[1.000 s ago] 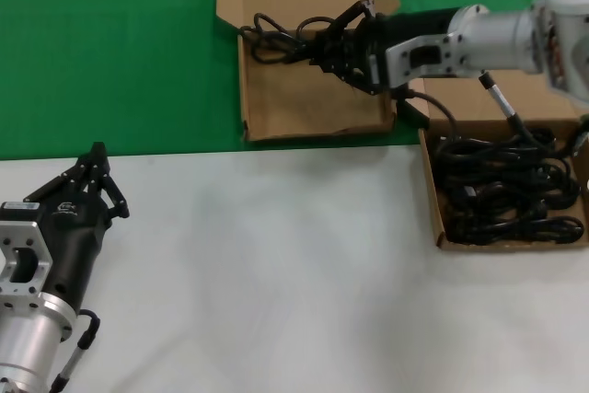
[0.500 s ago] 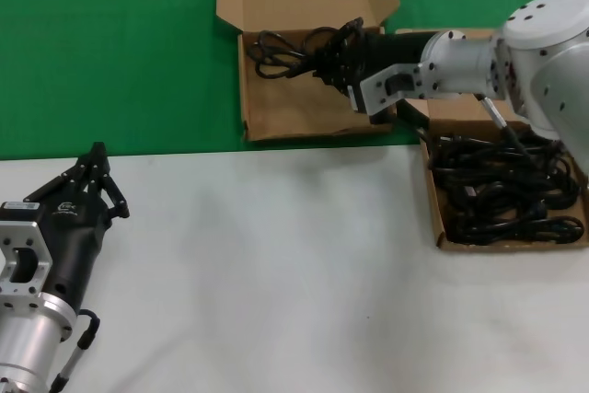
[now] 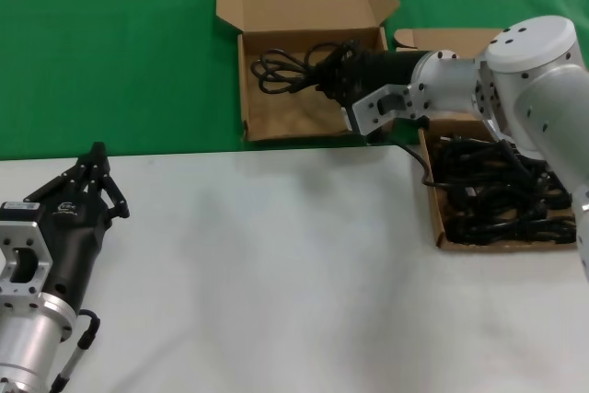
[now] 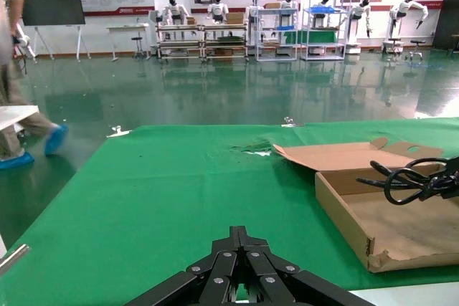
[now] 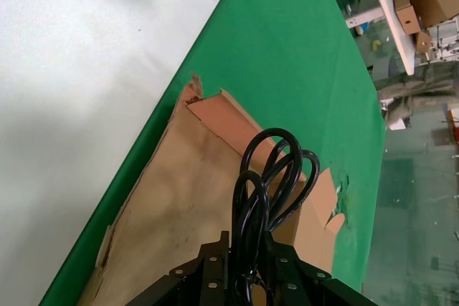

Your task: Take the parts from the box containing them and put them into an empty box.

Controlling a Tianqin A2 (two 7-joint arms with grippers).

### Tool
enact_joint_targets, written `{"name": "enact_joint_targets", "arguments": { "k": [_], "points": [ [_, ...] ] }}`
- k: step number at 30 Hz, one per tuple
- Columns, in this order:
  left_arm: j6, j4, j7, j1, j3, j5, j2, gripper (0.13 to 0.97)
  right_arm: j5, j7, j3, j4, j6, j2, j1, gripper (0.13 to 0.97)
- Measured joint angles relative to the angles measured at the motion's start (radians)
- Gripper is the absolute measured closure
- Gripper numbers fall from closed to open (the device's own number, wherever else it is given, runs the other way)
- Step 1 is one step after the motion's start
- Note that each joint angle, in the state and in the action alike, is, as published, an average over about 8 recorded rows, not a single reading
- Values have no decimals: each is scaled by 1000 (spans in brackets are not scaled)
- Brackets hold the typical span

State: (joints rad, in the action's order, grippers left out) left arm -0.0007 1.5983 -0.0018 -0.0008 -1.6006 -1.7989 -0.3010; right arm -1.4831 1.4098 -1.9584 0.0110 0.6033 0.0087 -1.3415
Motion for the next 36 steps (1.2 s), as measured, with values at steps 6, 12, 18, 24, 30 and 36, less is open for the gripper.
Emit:
{"name": "enact_joint_targets", "arguments": {
  "k": [6,12,18,24,30,36],
  "points": [
    [0,0,0,0,0,0,0,958,-44,23,-22,12,-11,-6,13,875],
    [0,0,0,0,0,0,0,958,-140,37,-107,33,-21,-8,22,853],
    [0,0,0,0,0,0,0,958,-230,50,-196,42,-36,-9,24,814],
    [0,0,0,0,0,0,0,958,-283,67,-249,39,-51,-9,23,738],
    [0,0,0,0,0,0,0,958,-314,71,-263,34,-57,-9,19,634],
    [0,0,0,0,0,0,0,958,-332,65,-215,23,-57,-8,4,520]
  ]
}}
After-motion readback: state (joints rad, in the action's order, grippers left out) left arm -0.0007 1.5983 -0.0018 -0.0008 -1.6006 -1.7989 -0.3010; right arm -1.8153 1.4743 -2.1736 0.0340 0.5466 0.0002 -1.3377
